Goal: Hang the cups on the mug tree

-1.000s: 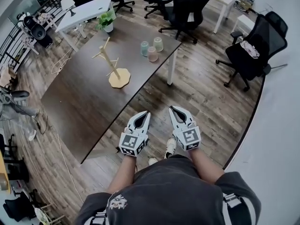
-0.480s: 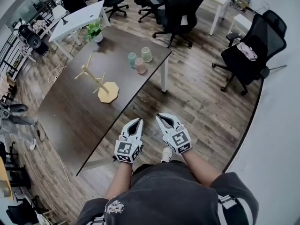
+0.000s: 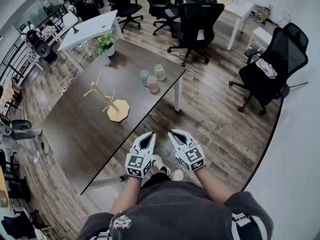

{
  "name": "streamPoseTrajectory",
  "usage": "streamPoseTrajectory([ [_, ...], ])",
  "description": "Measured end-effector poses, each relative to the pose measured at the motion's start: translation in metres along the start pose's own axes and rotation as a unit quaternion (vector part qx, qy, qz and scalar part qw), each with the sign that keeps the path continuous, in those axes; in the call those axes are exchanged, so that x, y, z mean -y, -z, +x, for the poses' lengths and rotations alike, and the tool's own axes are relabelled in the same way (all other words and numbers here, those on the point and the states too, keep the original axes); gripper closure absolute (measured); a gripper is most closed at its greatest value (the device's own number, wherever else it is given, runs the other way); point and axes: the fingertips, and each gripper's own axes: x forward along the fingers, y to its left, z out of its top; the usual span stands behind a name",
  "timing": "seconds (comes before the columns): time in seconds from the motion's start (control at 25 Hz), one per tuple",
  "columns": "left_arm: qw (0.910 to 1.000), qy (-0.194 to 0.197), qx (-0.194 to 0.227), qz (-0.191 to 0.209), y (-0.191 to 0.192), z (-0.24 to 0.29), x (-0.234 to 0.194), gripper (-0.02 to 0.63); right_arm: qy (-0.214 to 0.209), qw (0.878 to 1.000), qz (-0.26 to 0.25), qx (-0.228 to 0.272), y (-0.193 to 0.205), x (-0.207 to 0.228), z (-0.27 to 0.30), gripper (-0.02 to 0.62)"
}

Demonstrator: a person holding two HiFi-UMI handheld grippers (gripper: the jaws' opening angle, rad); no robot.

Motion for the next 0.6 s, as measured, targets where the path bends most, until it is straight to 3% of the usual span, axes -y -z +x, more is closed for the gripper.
streamPoseTrajectory([
  [0.6,0.9998,0.003,0.014,-0.014,-0.014,0.067,-0.09,0.6,0.0,1.0,-0.005,-0.007,-0.019,0.045,0.096,0.569],
])
